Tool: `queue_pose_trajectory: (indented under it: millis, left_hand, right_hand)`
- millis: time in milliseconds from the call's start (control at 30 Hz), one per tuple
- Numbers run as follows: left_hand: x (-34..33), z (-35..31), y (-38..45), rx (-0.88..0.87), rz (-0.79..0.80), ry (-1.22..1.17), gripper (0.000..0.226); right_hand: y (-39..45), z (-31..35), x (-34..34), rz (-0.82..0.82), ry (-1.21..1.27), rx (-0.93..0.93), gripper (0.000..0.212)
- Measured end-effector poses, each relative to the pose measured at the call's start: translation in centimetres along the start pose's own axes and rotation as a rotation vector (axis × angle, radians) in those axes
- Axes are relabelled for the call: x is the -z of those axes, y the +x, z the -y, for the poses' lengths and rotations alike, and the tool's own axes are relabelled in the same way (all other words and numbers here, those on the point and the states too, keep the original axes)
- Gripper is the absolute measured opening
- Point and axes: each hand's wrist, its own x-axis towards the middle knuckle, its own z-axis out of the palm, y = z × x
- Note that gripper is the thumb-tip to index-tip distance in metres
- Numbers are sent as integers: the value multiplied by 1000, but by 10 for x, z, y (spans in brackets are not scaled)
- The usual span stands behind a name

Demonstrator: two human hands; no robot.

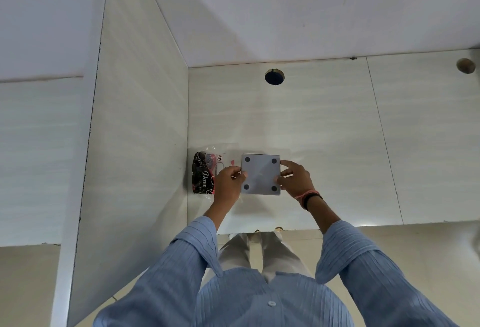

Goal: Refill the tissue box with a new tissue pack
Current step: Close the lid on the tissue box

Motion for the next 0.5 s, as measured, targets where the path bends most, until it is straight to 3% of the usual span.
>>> queue_pose_trajectory:
  millis: [367, 500]
  left_hand:
    - [-3, -2, 2, -17, -30, -7, 17]
    - [-5, -3, 7, 35, -21, 63, 37]
  right_hand:
    - [-1, -3, -10, -63, -1, 3, 53]
    - [0, -5, -15, -52, -25, -54, 48]
